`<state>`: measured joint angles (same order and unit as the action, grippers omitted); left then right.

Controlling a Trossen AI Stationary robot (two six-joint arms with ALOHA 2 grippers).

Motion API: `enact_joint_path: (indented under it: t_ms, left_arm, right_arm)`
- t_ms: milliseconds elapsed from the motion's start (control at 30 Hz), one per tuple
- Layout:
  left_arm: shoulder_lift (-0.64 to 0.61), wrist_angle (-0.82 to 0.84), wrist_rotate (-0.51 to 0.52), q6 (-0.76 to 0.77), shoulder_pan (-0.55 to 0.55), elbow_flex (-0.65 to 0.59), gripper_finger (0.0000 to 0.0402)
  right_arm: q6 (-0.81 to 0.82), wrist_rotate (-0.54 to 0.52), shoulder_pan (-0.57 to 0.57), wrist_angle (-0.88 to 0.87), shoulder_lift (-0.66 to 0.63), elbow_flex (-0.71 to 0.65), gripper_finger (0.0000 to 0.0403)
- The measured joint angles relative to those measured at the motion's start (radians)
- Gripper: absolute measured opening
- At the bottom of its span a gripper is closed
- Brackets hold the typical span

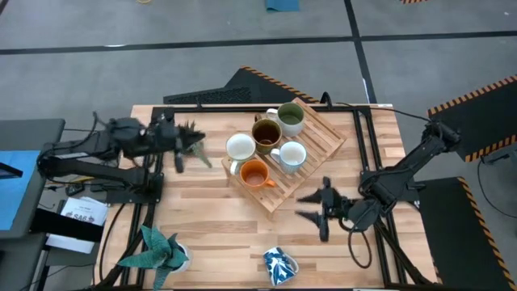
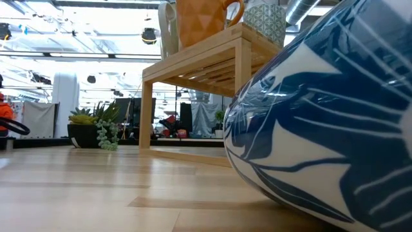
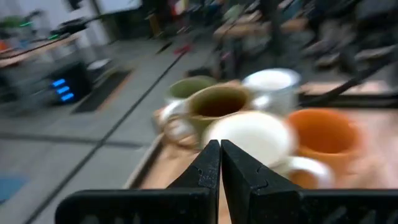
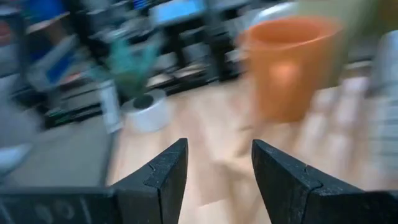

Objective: Place coffee mugs
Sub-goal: Put the blue mug on the shelf

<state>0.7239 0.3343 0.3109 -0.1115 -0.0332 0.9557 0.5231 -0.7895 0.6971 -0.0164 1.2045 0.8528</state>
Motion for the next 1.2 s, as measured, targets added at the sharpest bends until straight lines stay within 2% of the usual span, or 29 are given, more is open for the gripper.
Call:
enact_joint_path:
  t_ms: [133, 267, 400, 500, 733, 900, 1067, 1200]
  left_arm:
    - [-0.108, -0.135, -0.036, 0.038, 0.088, -0.144, 0.0000]
    - [-0.174, -0.286, -0.023, 0.062, 0.166, -0.300, 0.0000]
    - [-0.186, -0.360, 0.061, 0.098, 0.223, -0.389, 0.0000]
    - [-0.171, -0.399, 0.114, 0.105, 0.259, -0.423, 0.0000]
    - [-0.105, -0.440, 0.122, 0.095, 0.324, -0.444, 0.0000]
    - [-0.039, -0.463, 0.151, 0.079, 0.345, -0.444, 0.0000]
    - [0.024, -0.476, 0.196, 0.064, 0.353, -0.444, 0.0000]
    - [0.051, -0.603, 0.254, -0.043, 0.349, -0.444, 0.0000]
  right_arm:
    - [-0.064, 0.142, 0.013, 0.105, 0.068, 0.000, 0.0203]
    - [-0.086, 0.160, 0.051, 0.076, 0.154, 0.060, 0.0203]
    - [-0.084, 0.161, 0.088, -0.039, 0.247, 0.168, 0.0203]
    - [-0.078, 0.163, 0.112, -0.142, 0.323, 0.267, 0.0203]
    - [0.008, 0.198, 0.159, -0.307, 0.487, 0.463, 0.0203]
    - [0.056, 0.322, 0.158, -0.314, 0.582, 0.553, 0.0203]
    - [0.144, 0.409, 0.144, -0.429, 0.660, 0.633, 0.0203]
    - [0.221, 0.461, 0.133, -0.536, 0.710, 0.698, 0.0203]
